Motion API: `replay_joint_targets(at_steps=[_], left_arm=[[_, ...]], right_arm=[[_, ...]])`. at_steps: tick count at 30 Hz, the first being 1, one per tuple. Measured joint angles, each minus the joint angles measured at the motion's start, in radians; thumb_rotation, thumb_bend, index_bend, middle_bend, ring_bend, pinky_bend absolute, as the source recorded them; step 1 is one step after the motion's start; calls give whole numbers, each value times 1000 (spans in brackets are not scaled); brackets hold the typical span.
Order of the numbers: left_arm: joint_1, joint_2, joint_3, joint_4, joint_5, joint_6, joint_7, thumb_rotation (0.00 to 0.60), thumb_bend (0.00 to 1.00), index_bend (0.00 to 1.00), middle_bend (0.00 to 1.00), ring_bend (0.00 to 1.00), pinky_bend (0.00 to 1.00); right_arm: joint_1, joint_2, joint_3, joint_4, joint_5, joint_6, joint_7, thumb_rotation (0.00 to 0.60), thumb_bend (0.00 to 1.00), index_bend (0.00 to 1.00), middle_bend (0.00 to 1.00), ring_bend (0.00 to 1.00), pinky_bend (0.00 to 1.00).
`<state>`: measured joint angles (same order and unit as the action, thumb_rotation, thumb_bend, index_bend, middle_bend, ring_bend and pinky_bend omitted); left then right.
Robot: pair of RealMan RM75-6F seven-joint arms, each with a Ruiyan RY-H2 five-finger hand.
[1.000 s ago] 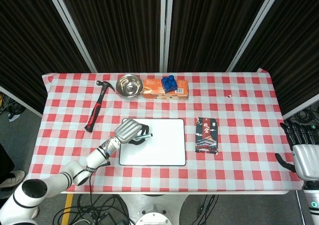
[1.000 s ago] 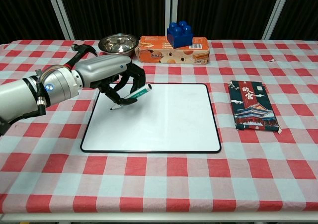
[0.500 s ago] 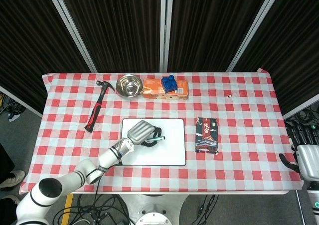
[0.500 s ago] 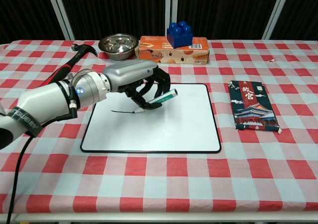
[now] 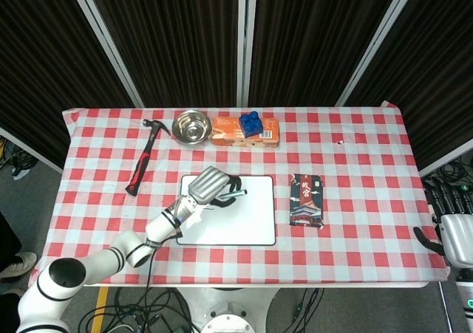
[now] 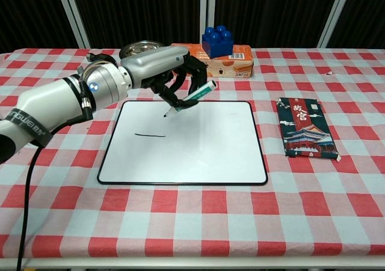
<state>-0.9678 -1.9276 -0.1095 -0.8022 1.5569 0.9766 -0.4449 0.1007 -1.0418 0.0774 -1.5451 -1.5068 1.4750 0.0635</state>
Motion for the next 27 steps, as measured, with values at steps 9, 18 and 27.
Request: replay_joint_targets(at_steps=[9, 18, 27], left_arm=[[13, -40, 21, 76, -14, -26, -10, 600, 374, 563, 606, 694, 957], [33, -42, 49, 83, -10, -32, -26, 600, 375, 563, 606, 693, 956], [70, 26, 85, -74, -18, -64, -6, 600, 377, 561, 606, 682, 955]], right_arm=[[-2, 4, 0, -15, 4, 0, -20, 600, 160, 0, 16, 0, 55], [3, 2, 0, -23, 2, -8, -29, 600, 161, 0, 16, 0, 56], [9, 3, 0, -22, -10, -10, -21, 600, 161, 0, 16, 0, 56]])
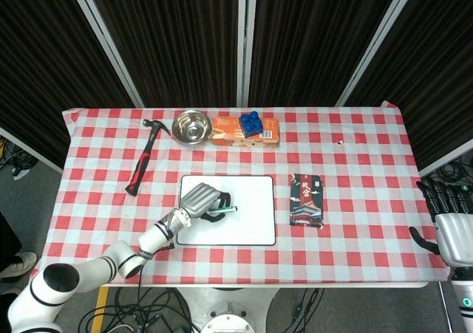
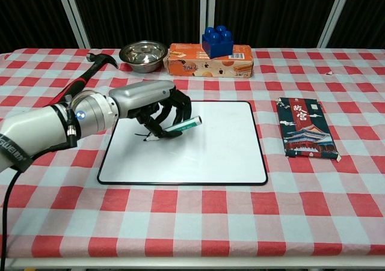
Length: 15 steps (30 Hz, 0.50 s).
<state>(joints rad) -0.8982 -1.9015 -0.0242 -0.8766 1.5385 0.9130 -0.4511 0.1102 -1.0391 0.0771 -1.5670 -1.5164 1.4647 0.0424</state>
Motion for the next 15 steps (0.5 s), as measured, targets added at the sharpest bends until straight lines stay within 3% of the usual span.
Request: replay_joint_targets(at_steps=[5, 9, 15], left_arm=[[35, 83, 10, -166, -23, -8, 40, 600, 379, 559, 605, 677, 955], [60, 145, -10, -281, -42, 28, 91, 600, 378, 558, 604, 673, 955], [54, 129, -55, -269, -61, 39, 135, 600, 378, 556, 603, 670, 954]], right_arm=[[-3, 0, 0, 6, -12, 19, 13, 600, 160, 0, 16, 0, 56], [-10, -1, -2, 10, -13, 26, 19, 600, 160, 0, 16, 0, 56], [-13, 1, -2, 10, -4, 24, 16, 600, 161, 0, 16, 0, 55]])
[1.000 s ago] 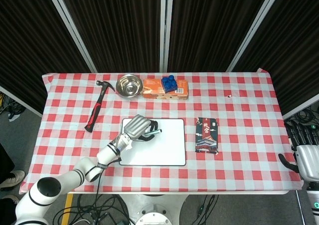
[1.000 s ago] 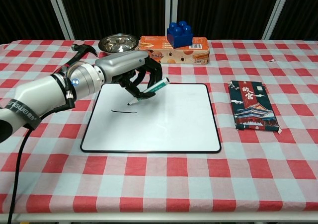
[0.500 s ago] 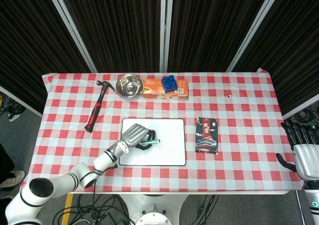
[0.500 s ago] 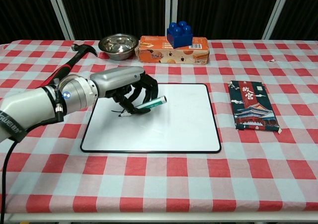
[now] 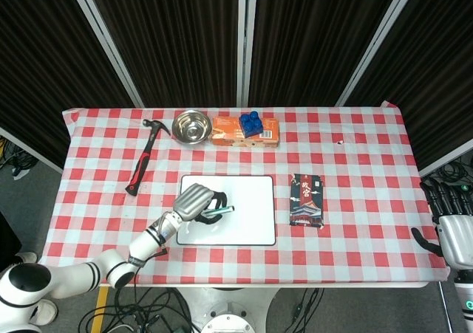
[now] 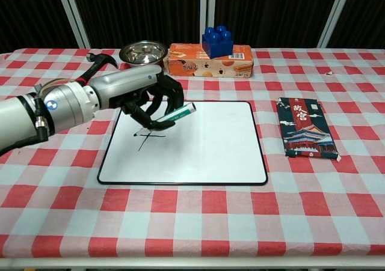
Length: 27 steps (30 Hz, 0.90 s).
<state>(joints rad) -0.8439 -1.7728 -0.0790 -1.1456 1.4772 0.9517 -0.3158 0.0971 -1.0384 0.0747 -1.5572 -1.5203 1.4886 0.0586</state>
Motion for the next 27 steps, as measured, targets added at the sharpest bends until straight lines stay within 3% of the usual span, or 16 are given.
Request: replay_joint_targets(at_steps=[13, 27], left_arm=[[-49, -186, -42, 306, -1, -10, -73, 600, 378, 556, 603, 665, 952], [-51, -237, -32, 387, 12, -5, -130, 600, 379, 555, 603, 662, 952]], right_arm=[[5, 6, 3, -14, 14, -16, -19, 600, 160, 0, 16, 0, 56], [4, 5, 3, -11, 17, -19, -17, 600, 160, 0, 16, 0, 56]])
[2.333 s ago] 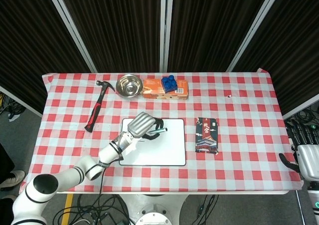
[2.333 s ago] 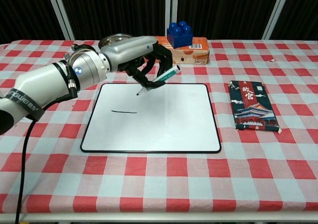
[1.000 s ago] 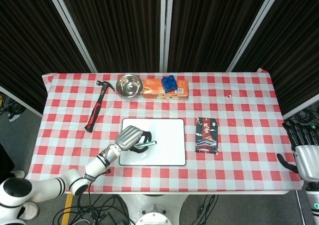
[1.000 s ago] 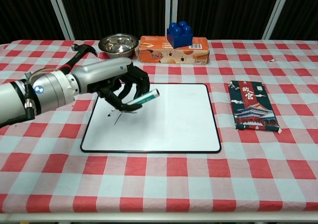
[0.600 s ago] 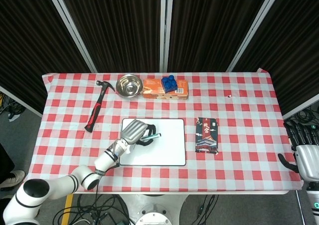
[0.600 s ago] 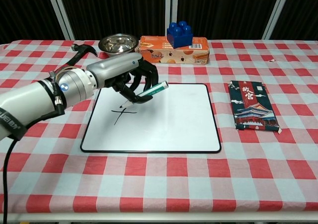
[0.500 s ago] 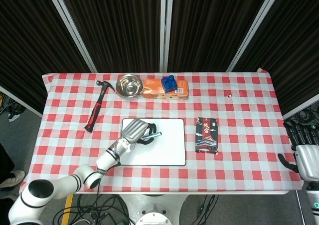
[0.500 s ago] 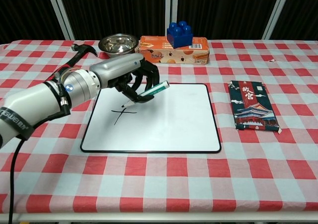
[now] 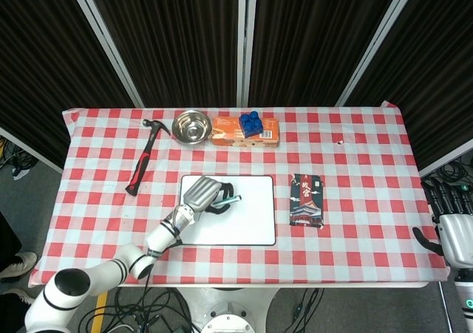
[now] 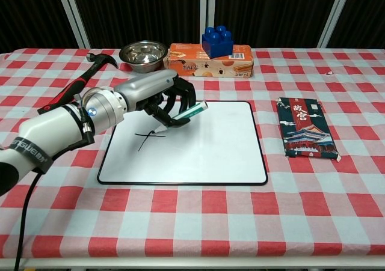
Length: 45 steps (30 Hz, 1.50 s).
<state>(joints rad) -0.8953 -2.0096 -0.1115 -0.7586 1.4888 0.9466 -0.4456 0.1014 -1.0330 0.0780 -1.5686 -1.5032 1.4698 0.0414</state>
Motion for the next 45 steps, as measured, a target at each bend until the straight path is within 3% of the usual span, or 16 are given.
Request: replay_joint_targets(at_steps=[22, 34, 39, 45], left_arm=[[39, -56, 6, 66, -11, 15, -73, 600, 380, 555, 603, 661, 952], [23, -122, -25, -23, -12, 37, -52, 600, 380, 555, 603, 658, 952], [10, -75, -50, -82, 3, 79, -14, 600, 380, 554, 602, 657, 951], [27, 85, -64, -230, -13, 82, 91, 600, 382, 549, 597, 657, 948]], right_arm=[[-2, 3, -1, -2, -4, 3, 1, 600, 160, 0, 16, 0, 66], [-7, 4, -2, 13, -7, 12, 27, 600, 160, 0, 16, 0, 68], [-9, 3, -1, 21, -15, 23, 41, 600, 161, 0, 16, 0, 68], [-4, -7, -4, 33, -21, 14, 55, 600, 161, 0, 16, 0, 69]])
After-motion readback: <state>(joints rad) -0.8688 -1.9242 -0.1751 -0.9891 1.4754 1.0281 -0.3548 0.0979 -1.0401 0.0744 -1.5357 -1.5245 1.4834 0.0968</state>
